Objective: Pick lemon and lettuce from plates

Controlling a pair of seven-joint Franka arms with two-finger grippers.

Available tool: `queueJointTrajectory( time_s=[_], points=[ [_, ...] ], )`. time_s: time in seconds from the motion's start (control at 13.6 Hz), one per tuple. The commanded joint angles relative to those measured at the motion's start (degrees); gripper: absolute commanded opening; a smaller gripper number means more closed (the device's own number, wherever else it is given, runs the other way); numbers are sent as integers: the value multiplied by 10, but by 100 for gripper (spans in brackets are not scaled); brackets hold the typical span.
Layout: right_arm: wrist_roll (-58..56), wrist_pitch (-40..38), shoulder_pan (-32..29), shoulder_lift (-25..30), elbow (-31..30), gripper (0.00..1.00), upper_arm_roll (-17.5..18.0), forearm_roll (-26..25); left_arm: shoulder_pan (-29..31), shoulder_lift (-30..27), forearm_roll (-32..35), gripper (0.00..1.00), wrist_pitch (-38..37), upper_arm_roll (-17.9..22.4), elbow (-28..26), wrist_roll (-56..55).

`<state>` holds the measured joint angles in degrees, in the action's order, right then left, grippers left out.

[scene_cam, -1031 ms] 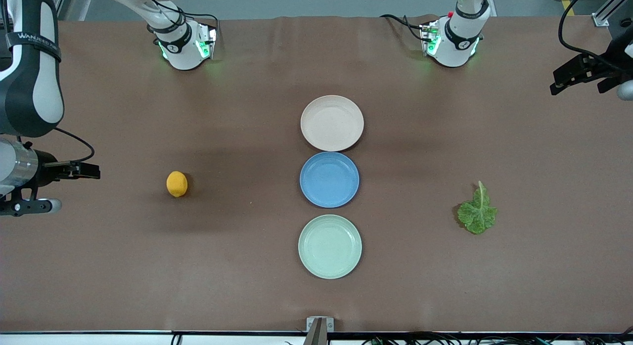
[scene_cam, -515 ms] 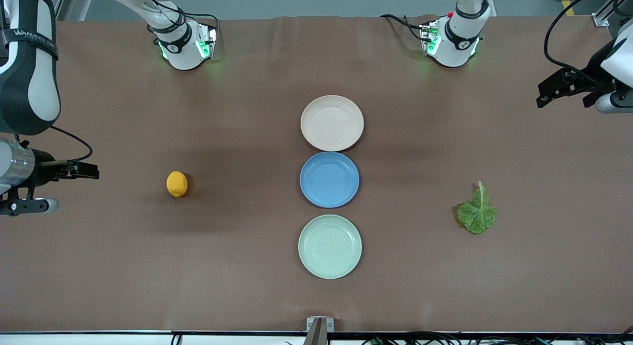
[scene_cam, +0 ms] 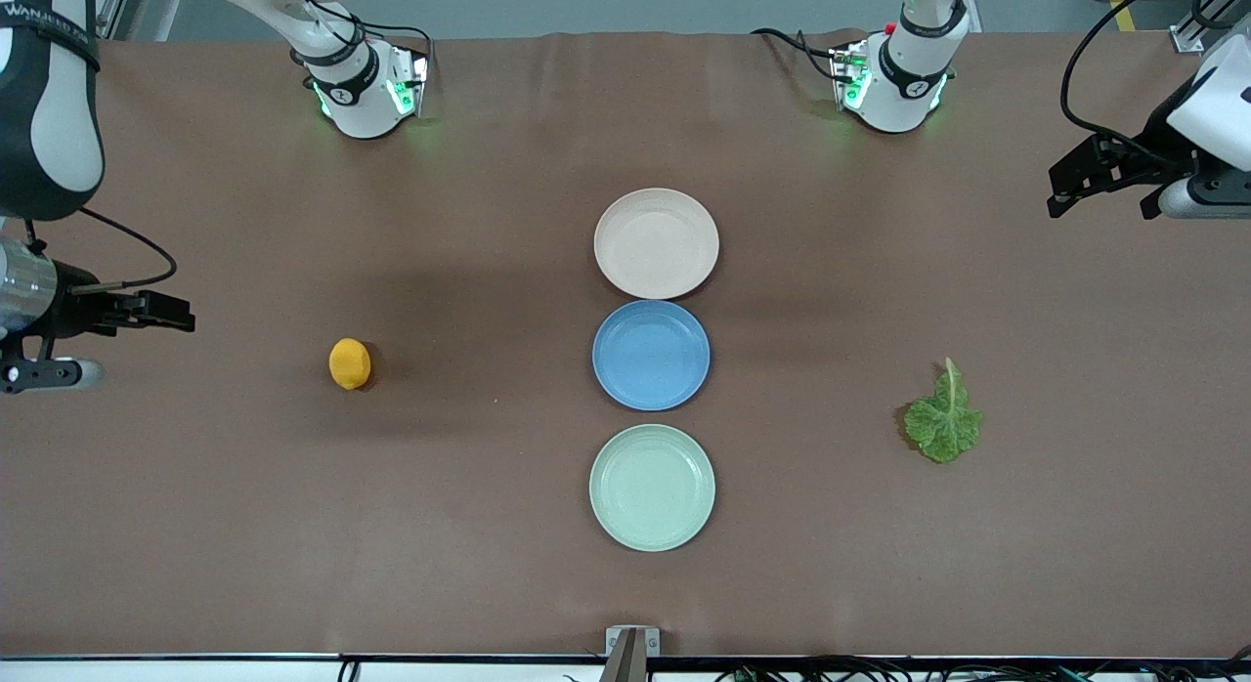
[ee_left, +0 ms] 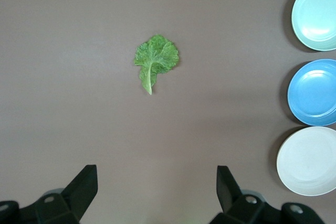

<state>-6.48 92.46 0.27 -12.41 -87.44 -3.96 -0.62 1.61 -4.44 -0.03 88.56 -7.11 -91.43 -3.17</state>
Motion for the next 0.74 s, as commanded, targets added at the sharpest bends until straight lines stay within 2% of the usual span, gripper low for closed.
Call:
queueJointTrajectory(
  time_s=[0.0,0.29,0.66],
  points=[
    [-7,37,-12,88,-103,100,9,6,5,-15,3,100,6,-4,-16,6],
    [-7,34,-12,128,-124,100,9,2,4,-9,6,100,7,-4,-10,6],
    [-7,22,-12,147,-121,100,9,2,8,-8,3,100,2,-4,-6,8]
  ],
)
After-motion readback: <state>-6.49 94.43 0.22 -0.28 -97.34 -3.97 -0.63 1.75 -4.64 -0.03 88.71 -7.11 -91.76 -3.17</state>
